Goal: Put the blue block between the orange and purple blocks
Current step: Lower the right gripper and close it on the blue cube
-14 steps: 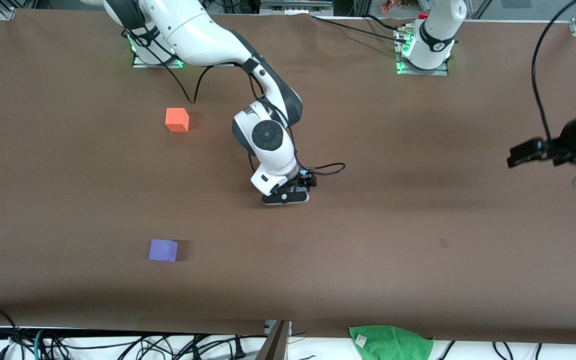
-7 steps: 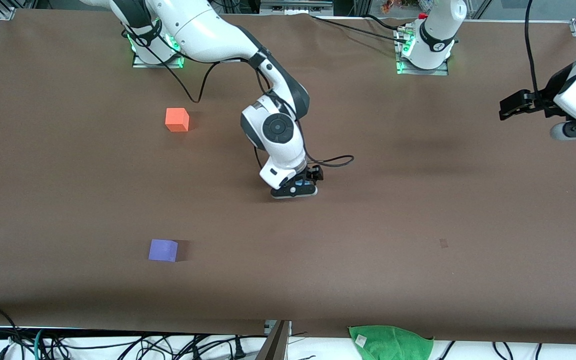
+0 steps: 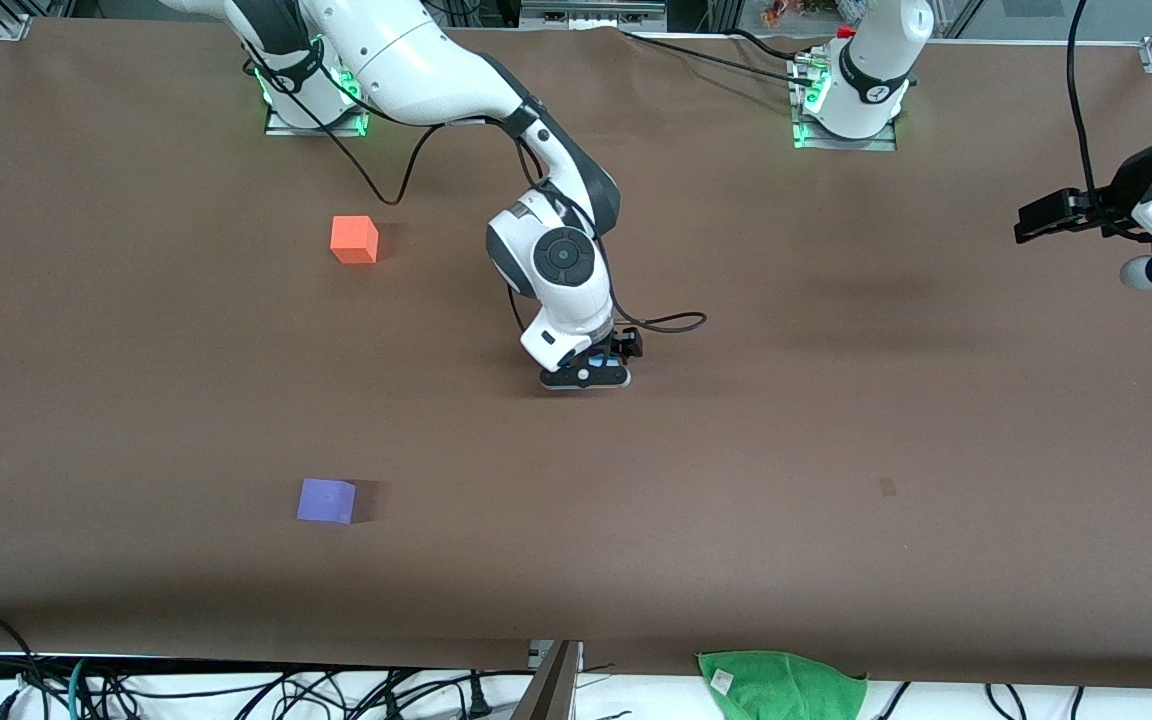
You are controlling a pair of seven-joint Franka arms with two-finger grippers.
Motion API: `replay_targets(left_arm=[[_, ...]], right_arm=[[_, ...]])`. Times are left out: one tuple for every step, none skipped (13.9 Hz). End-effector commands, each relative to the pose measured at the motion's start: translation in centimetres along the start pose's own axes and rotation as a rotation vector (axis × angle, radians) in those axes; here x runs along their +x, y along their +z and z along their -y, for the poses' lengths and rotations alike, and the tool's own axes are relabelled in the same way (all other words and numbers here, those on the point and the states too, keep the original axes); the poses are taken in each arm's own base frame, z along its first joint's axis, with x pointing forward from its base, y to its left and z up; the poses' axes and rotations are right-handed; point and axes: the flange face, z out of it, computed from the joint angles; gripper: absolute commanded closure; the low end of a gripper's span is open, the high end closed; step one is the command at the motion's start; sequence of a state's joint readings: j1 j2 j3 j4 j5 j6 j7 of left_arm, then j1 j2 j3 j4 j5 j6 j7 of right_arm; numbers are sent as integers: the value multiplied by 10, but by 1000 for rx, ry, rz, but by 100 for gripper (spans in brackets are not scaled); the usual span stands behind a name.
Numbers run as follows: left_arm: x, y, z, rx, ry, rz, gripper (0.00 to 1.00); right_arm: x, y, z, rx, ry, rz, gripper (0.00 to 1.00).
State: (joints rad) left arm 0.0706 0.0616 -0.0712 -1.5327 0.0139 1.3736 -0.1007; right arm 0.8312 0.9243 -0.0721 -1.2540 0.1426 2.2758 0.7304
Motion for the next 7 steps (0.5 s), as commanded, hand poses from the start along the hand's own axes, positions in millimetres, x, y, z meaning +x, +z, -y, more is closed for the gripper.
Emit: replay_targets(left_arm=[[-14,-5,2,-13,16,-11,0],[-15,-6,2,-13,16,-12,0],[-15,-6,2,-13,18,-12,0],[-14,-5,2,-11,16,-11,0],[-12,-3,2,-13,17,-3,0],[-9,-3,3,-13,15,1,0],[-4,1,3,-12,15,9,0]], right_arm=[[-2,0,-1,-15,27,-1,7],[-3,1,-2,-16,27,0,19],[-2,1,-3,-16,31,2,35],[0,1,-5,-11,47,4,52],[1,-1,-5,-9,77,2,63],[3,-2,-7,-9,96,1,72],[11,-10,-12,-4,84,-8,77]])
